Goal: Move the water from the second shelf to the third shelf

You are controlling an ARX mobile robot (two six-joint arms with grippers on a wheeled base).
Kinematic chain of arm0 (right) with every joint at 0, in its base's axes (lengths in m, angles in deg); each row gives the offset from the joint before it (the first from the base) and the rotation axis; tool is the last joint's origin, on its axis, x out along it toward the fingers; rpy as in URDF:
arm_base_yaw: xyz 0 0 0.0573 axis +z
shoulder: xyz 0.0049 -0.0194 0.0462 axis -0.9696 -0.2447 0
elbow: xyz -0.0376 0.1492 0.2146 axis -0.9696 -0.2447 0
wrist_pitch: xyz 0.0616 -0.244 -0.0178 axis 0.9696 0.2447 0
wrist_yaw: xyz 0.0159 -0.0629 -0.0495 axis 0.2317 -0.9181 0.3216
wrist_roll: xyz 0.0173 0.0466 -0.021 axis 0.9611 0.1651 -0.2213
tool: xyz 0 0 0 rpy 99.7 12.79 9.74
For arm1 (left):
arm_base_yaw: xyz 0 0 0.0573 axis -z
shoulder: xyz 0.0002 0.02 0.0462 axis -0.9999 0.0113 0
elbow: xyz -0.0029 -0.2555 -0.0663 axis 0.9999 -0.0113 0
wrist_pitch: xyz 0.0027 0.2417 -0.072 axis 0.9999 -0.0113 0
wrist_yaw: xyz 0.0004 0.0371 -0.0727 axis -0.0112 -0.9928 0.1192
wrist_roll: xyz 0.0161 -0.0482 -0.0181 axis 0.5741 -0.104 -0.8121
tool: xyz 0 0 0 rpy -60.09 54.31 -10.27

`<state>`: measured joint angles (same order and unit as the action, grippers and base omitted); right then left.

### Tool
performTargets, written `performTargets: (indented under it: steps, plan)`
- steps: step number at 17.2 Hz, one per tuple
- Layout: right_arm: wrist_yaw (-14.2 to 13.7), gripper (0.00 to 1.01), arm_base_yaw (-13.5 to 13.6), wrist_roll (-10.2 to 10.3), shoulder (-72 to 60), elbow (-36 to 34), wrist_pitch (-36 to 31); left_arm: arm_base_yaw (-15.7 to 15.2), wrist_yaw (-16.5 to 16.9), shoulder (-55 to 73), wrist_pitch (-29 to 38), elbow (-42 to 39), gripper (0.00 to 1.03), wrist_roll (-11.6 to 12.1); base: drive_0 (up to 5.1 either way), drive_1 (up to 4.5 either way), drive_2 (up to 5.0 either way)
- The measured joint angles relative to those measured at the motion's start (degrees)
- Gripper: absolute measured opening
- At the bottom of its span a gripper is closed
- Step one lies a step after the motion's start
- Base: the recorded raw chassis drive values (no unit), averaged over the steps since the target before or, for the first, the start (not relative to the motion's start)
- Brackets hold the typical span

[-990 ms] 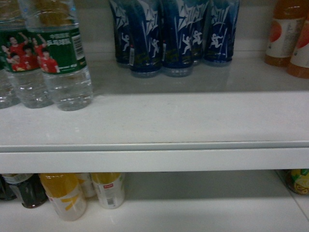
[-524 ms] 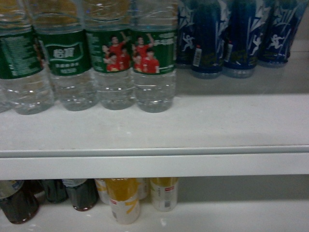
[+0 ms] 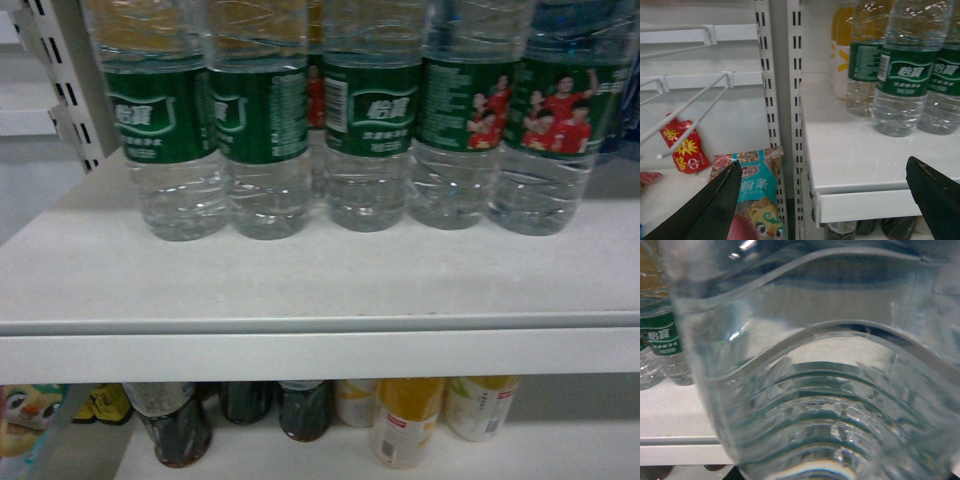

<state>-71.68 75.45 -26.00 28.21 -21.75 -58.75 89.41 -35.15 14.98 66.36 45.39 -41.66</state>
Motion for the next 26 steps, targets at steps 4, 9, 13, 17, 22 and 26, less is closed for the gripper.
performTargets:
  steps: [4,9,13,17,22,26]
  plan:
    - [-0.04,0.4,-0.02,0.0,0.0,0.0,0.15,0.0,0.02,0.0,-0.04,0.0,0.98,0.0,-5.0,2.48,2.5]
    - [-0.02,0.4,-0.02,0.0,0.0,0.0,0.0,0.0,0.0,0.0,-0.02,0.0,0.98,0.0,-4.7,2.31,2.3]
    - [0.07,0.4,-0.02,0.0,0.0,0.0,0.0,0.0,-0.11,0.0,-0.07,0.0,0.98,0.0,0.0,0.0,0.0]
    - [0.02,0.4,-0.02,-0.02,0.0,0.0,0.13,0.0,-0.02,0.0,-0.07,0.0,0.98,0.0,0.0,0.0,0.0]
    - [-2.03,0.4,0.26,1.01,-2.56,-0.09,-10.03,0.0,0.04,0.0,-0.09,0.0,0.98,0.0,0.0,0.0,0.0]
    - [-0.87,0.4,2.01,3.28,-10.82,5.66,-12.24,0.0,0.02,0.0,-0.07,0.0,0.98,0.0,0.0,0.0,0.0]
